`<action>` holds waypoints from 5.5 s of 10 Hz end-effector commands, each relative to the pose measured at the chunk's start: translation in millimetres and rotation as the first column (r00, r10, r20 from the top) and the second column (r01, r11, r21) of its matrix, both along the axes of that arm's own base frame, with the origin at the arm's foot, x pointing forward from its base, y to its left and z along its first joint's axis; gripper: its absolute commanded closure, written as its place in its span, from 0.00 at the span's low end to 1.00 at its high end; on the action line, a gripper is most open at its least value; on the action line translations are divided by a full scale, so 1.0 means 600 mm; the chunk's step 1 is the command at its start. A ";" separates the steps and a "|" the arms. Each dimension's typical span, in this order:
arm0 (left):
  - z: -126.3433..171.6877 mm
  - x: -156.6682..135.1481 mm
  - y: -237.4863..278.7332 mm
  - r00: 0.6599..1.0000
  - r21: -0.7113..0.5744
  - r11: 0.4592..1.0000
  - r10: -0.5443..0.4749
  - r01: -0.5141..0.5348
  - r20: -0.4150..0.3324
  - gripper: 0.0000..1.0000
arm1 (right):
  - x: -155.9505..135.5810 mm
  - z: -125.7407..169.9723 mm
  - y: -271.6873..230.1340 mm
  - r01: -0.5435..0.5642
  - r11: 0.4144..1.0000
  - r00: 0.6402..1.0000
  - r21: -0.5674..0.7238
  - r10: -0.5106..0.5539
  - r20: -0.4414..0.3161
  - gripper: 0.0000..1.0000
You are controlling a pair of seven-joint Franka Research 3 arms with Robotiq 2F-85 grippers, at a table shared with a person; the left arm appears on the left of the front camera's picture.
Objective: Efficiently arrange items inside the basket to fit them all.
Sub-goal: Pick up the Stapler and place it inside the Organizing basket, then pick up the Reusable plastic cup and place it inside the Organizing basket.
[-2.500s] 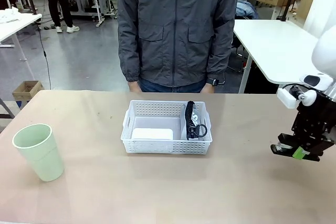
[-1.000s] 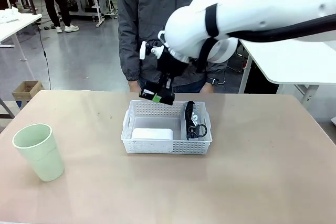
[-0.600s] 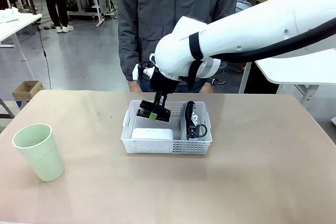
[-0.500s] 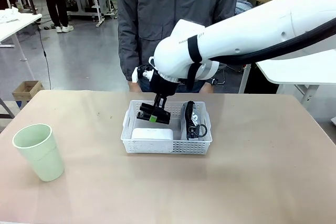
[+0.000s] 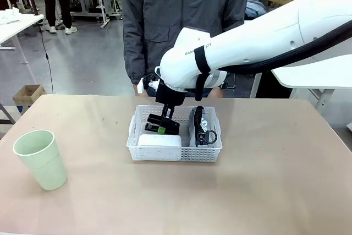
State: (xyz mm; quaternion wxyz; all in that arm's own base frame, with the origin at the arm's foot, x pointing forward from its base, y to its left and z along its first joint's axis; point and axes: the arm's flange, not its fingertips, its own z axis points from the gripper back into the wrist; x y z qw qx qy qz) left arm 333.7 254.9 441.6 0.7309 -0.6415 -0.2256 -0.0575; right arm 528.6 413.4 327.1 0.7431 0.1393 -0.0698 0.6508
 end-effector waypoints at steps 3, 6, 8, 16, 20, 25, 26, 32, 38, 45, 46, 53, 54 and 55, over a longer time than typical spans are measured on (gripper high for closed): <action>0.004 -0.003 -0.003 1.000 -0.008 1.000 0.010 -0.010 -0.009 0.00 | 0.000 0.000 0.001 -0.001 1.000 1.000 0.002 0.001 -0.001 0.63; 0.004 -0.003 -0.003 1.000 -0.008 1.000 0.010 -0.010 -0.009 0.00 | 0.000 -0.006 -0.002 -0.033 0.999 0.999 -0.004 0.033 0.012 0.04; 0.004 -0.003 -0.003 1.000 -0.008 1.000 0.010 -0.010 -0.009 0.00 | -0.001 -0.003 -0.007 -0.017 1.000 0.999 -0.007 0.017 0.031 0.00; 0.004 -0.003 -0.003 1.000 -0.008 1.000 0.010 -0.010 -0.009 0.00 | -0.050 0.162 -0.220 0.157 0.957 0.987 0.245 -0.143 -0.074 0.00; 0.004 -0.003 -0.003 1.000 -0.008 1.000 0.010 -0.010 -0.009 0.00 | -0.157 0.245 -0.510 0.564 0.532 0.816 0.631 -0.477 -0.328 0.00; 0.004 -0.003 -0.003 1.000 -0.008 1.000 0.010 -0.010 -0.009 0.00 | -0.285 0.106 -0.877 0.848 -0.225 0.447 0.479 -0.181 -0.876 0.00; 0.004 -0.003 -0.003 1.000 -0.008 1.000 0.010 -0.010 -0.009 0.00 | -0.309 0.051 -0.902 0.849 -0.201 0.464 0.489 -0.160 -0.871 0.00; 0.004 -0.003 -0.003 1.000 -0.008 1.000 0.010 -0.010 -0.009 0.00 | -0.324 0.089 -0.897 0.863 -0.064 0.475 0.501 -0.231 -0.849 0.00; 0.004 -0.003 -0.003 1.000 -0.008 1.000 0.010 -0.010 -0.009 0.00 | -0.324 0.089 -0.897 0.863 -0.064 0.475 0.501 -0.231 -0.849 0.00; 0.004 -0.003 -0.003 1.000 -0.008 1.000 0.010 -0.010 -0.009 0.00 | -0.324 0.089 -0.897 0.863 -0.064 0.475 0.501 -0.231 -0.849 0.00; 0.004 -0.003 -0.003 1.000 -0.008 1.000 0.010 -0.010 -0.009 0.00 | -0.324 0.089 -0.897 0.863 -0.064 0.475 0.501 -0.231 -0.849 0.00; -0.001 -0.016 -0.018 0.937 0.158 0.982 -0.152 0.106 0.314 0.00 | -0.324 0.089 -0.897 0.863 -0.064 0.475 0.501 -0.231 -0.849 0.00; -0.001 -0.046 -0.044 0.786 0.308 0.925 -0.356 0.221 0.505 0.00 | -0.324 0.089 -0.897 0.863 -0.064 0.475 0.501 -0.231 -0.849 0.00; -0.011 -0.078 -0.051 0.624 0.498 0.838 -0.515 0.223 0.588 0.00 | -0.324 0.089 -0.897 0.863 -0.064 0.475 0.501 -0.231 -0.849 0.00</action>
